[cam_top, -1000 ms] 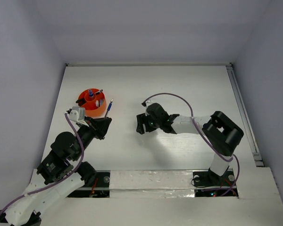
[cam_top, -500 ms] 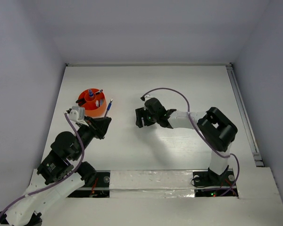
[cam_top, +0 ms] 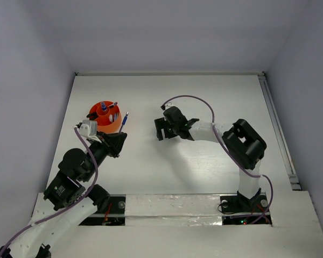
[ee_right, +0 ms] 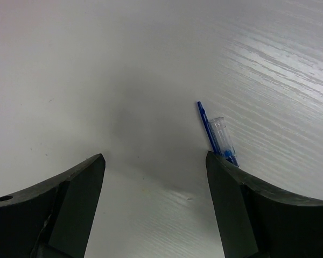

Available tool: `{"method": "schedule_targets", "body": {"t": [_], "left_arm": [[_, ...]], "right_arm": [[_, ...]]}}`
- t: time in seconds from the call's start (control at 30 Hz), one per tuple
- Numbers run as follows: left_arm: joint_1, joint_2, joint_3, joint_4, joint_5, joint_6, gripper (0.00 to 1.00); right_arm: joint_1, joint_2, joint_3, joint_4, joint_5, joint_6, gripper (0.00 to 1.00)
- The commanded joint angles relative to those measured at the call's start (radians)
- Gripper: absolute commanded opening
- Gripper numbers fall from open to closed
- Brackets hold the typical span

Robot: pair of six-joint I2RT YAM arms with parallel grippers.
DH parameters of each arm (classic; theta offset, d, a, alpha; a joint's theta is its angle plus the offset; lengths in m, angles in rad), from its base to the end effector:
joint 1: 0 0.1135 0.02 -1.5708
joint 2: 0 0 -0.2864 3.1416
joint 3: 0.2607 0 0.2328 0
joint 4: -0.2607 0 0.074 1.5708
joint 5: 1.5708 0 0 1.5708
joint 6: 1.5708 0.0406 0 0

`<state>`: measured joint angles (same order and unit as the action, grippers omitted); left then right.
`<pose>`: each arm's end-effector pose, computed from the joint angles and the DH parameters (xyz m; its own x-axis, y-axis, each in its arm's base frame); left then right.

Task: Sort the stationery into containers
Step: Close the pen cap on the pen.

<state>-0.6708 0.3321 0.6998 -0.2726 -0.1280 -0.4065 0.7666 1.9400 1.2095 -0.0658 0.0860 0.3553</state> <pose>0.0434 -0.0278 0.3546 -0.1361 -0.3926 -0.9096 0.5043 0.7628 -0.4047 0.2984 0.2826 0.1934 -0.7080 -0.2007 -0.6770 -0.4283 0.8844 0.1857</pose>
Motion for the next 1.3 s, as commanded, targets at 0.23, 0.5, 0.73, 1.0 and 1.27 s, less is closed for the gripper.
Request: {"method": "schedule_targets", "body": {"t": [0.23, 0.5, 0.73, 1.0, 1.27], "left_arm": [[0.048, 0.015, -0.014, 0.076, 0.076, 0.021, 0.0], [0.066, 0.019, -0.019, 0.081, 0.094, 0.023, 0.0], [0.086, 0.033, -0.02, 0.087, 0.119, 0.029, 0.0], [0.105, 0.039, -0.022, 0.088, 0.123, 0.032, 0.0], [0.105, 0.039, -0.023, 0.092, 0.152, 0.032, 0.0]], "right_arm": [[-0.018, -0.026, -0.039, -0.069, 0.011, 0.022, 0.81], [-0.062, 0.03, -0.002, -0.049, 0.024, 0.02, 0.82], [-0.072, 0.089, 0.08, -0.04, 0.001, -0.007, 0.82], [-0.072, 0.152, 0.199, -0.058, -0.051, -0.049, 0.82], [-0.081, 0.12, 0.22, -0.11, 0.026, -0.052, 0.82]]}}
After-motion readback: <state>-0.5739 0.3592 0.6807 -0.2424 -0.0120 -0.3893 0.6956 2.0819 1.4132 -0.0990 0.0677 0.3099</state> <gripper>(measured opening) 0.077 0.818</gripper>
